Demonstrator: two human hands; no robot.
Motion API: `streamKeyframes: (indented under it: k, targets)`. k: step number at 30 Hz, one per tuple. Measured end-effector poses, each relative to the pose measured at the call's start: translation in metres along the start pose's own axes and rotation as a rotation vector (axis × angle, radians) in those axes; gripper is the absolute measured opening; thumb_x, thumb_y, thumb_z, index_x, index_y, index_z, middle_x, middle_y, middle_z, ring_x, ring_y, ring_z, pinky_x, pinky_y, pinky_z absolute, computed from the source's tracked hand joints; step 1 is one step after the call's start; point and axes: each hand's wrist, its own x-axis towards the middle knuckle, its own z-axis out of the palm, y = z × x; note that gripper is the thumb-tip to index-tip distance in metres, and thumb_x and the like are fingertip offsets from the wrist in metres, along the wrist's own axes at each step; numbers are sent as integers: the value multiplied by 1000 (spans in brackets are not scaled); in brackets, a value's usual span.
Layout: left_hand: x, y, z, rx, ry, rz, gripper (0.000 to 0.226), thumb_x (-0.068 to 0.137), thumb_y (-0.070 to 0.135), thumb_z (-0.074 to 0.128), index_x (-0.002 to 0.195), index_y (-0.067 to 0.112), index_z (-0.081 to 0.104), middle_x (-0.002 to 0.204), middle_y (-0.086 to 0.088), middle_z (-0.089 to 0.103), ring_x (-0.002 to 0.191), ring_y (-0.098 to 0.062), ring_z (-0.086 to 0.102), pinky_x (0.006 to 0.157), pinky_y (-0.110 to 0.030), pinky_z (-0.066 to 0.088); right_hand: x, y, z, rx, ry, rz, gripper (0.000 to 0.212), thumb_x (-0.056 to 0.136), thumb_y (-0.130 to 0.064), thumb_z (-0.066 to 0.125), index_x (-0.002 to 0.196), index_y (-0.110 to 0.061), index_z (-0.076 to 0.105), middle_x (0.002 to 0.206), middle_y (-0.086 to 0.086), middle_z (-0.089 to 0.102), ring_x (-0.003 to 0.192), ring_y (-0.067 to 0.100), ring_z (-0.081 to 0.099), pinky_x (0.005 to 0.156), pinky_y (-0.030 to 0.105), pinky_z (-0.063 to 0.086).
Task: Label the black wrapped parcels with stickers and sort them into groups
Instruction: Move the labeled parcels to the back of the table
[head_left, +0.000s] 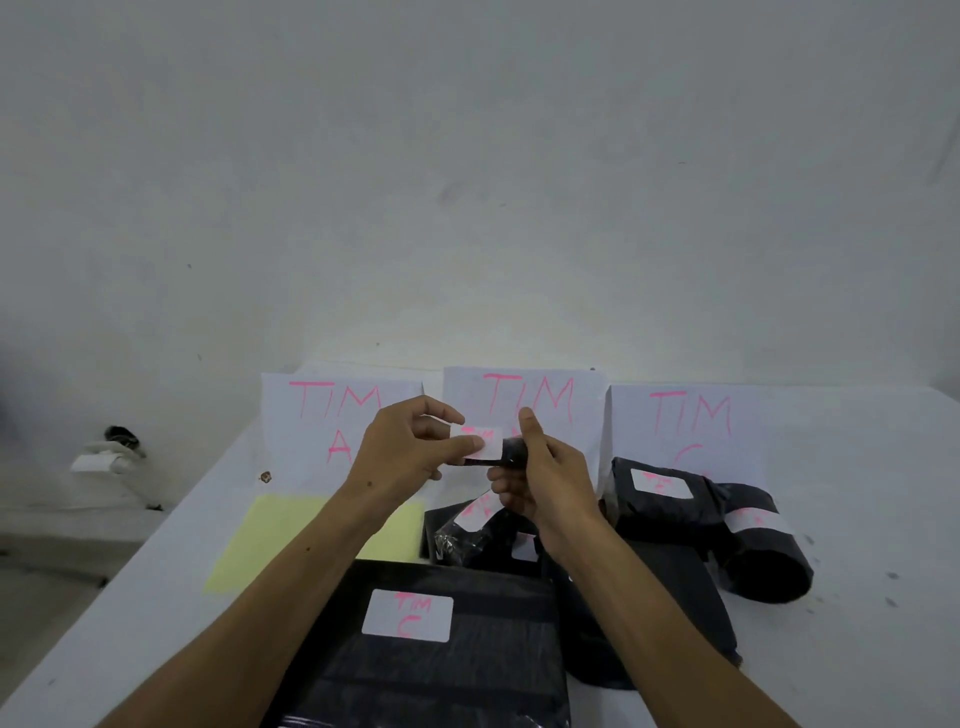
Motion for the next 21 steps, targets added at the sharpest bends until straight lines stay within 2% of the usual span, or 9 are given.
streamKeyframes:
  k: [4, 7, 13, 17, 21]
  targets:
    - [1, -6, 5, 59, 48, 33, 28, 75, 28, 88, 94, 17, 70, 72, 1, 78, 70, -11, 76, 58, -20, 46, -1, 3, 1, 91, -33, 71, 45, 98, -50, 60, 99, -6, 68, 77, 19, 74, 56, 19, 67, 56, 28, 58]
    - [2, -7, 6, 86, 92, 59, 28, 75, 29, 88, 93, 18, 70, 70, 3, 77, 69, -9, 75, 53, -20, 48, 0, 7, 1, 12, -53, 90, 47, 99, -56, 54, 106, -12, 69, 82, 12, 78, 61, 16, 68, 56, 28, 54]
    - [3, -13, 7, 197, 130, 109, 33, 71, 36, 90, 92, 20, 70, 71, 5, 75, 65, -3, 72, 57, -15, 52, 2, 12, 5, -8, -45, 91, 42, 101, -55, 51, 95, -15, 65, 67, 8, 68, 54, 15, 54, 46, 25, 40]
    - [5, -16, 7, 250, 137, 137, 33, 69, 38, 91, 91, 23, 71, 75, 6, 73, 68, -5, 71, 65, -17, 56, 5, 14, 4, -18, -56, 93, 41, 102, -53, 51, 94, -15, 64, 66, 6, 65, 53, 16, 51, 45, 25, 37]
    - [4, -15, 8, 245, 118, 155, 31, 69, 33, 92, 91, 21, 72, 73, 7, 73, 65, -2, 68, 60, -11, 52, 7, 14, 3, -14, -51, 101, 39, 101, -53, 52, 93, -15, 62, 64, 5, 63, 50, 15, 49, 44, 25, 35]
